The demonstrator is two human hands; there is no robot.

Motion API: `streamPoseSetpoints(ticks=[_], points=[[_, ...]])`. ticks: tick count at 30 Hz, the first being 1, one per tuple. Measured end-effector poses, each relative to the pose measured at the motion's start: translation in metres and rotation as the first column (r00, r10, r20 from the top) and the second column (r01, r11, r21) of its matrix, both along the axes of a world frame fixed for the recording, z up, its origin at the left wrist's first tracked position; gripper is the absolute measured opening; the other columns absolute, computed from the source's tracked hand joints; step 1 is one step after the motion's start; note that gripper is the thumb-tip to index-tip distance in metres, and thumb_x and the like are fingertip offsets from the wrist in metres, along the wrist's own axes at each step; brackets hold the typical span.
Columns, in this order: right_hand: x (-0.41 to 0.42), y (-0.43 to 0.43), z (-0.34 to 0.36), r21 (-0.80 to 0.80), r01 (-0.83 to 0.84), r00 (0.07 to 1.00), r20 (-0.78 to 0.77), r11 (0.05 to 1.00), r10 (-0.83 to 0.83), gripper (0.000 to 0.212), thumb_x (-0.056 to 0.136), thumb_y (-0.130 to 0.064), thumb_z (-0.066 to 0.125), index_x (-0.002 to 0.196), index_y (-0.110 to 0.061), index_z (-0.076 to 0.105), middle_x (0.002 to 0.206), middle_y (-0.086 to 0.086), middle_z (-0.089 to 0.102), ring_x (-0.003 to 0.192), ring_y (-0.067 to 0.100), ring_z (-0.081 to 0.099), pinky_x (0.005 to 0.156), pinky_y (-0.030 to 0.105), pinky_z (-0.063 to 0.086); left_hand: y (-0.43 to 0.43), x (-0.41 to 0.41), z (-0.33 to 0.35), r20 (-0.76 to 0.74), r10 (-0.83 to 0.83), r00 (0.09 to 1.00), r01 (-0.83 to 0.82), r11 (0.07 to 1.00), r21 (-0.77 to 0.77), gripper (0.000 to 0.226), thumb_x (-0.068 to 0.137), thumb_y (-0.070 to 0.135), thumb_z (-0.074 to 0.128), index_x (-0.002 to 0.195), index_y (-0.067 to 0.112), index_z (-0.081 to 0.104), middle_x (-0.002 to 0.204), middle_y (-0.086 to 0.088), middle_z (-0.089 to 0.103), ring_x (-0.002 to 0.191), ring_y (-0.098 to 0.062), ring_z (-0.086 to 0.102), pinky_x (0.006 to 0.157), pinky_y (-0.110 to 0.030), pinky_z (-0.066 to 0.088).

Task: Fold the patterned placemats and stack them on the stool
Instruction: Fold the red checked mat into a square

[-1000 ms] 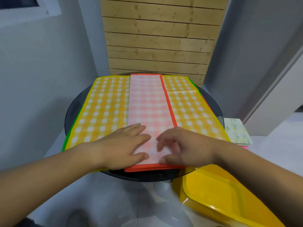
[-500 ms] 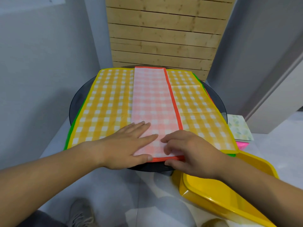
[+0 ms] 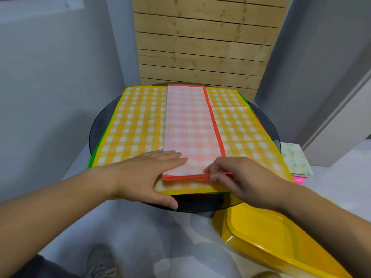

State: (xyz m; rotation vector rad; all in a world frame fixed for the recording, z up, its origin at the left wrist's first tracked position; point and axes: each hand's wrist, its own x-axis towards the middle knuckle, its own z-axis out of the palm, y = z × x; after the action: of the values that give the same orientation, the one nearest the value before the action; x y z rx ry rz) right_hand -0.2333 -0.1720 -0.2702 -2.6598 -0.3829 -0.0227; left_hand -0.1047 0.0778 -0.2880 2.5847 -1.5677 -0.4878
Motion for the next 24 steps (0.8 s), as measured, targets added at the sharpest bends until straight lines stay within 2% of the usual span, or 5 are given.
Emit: streamPoseSetpoints(ticks=[7, 11, 14, 18, 24], points=[[0.031, -0.004, 0.044, 0.24, 0.12, 0.992, 0.016, 0.963, -0.128, 0.011, 0.092, -0.032, 0.065, 0.092, -0.024, 0.072, 0.087, -0.012, 0.072, 0.083, 0.006, 0.067, 0.075, 0.027, 0.055, -0.008, 0.022, 0.003, -0.168, 0.144, 0.975, -0.2, 0.897, -0.393, 0.035, 0.1, 0.03, 0.057, 0.134, 0.037, 0.06, 0.132, 0.024, 0.061, 0.122, 0.003, 0.055, 0.104, -0.02, 0.043], [0.053, -0.023, 0.046, 0.629, 0.236, 0.966, -0.069, 0.741, -0.25, 0.036, 0.088, -0.044, 0.064, 0.103, -0.012, 0.07, 0.099, 0.002, 0.077, 0.095, 0.019, 0.072, 0.094, 0.044, 0.055, -0.021, 0.035, 0.008, -0.345, 0.226, 0.911, -0.377, 0.796, -0.473, 0.038, 0.097, 0.004, 0.052, 0.117, 0.031, 0.071, 0.116, 0.021, 0.069, 0.112, 0.003, 0.061, 0.098, -0.016, 0.045], [0.062, -0.033, 0.031, 0.843, 0.28, 0.959, -0.223, 0.459, -0.175, 0.062, 0.077, -0.075, 0.054, 0.107, -0.024, 0.073, 0.113, 0.005, 0.073, 0.11, 0.024, 0.067, 0.105, 0.052, 0.044, -0.031, 0.043, 0.009, -0.432, 0.195, 0.881, -0.429, 0.716, -0.551, 0.038, 0.098, 0.006, 0.052, 0.114, 0.035, 0.069, 0.111, 0.029, 0.068, 0.109, 0.009, 0.06, 0.094, -0.013, 0.045], [0.069, -0.025, 0.021, 0.935, 0.255, 0.965, -0.261, 0.246, -0.006, 0.069, 0.092, -0.066, 0.019, 0.123, -0.03, 0.069, 0.135, 0.006, 0.063, 0.127, 0.024, 0.057, 0.113, 0.052, 0.034, -0.042, 0.054, 0.011, -0.576, 0.193, 0.794, -0.57, 0.566, -0.596, 0.016, 0.101, 0.021, 0.055, 0.096, 0.026, 0.07, 0.078, 0.014, 0.067, 0.074, -0.005, 0.057, 0.071, -0.024, 0.046], [0.082, -0.035, 0.01, 0.902, 0.373, 0.916, -0.396, 0.217, 0.073, 0.092, 0.083, -0.081, 0.016, 0.142, -0.019, 0.05, 0.136, 0.008, 0.061, 0.128, 0.026, 0.056, 0.112, 0.043, 0.035, -0.045, 0.06, 0.012, -0.623, 0.22, 0.751, -0.633, 0.509, -0.583, 0.023, 0.104, 0.03, 0.052, 0.098, 0.011, 0.064, 0.081, 0.001, 0.062, 0.076, -0.012, 0.056, 0.071, -0.035, 0.048]])
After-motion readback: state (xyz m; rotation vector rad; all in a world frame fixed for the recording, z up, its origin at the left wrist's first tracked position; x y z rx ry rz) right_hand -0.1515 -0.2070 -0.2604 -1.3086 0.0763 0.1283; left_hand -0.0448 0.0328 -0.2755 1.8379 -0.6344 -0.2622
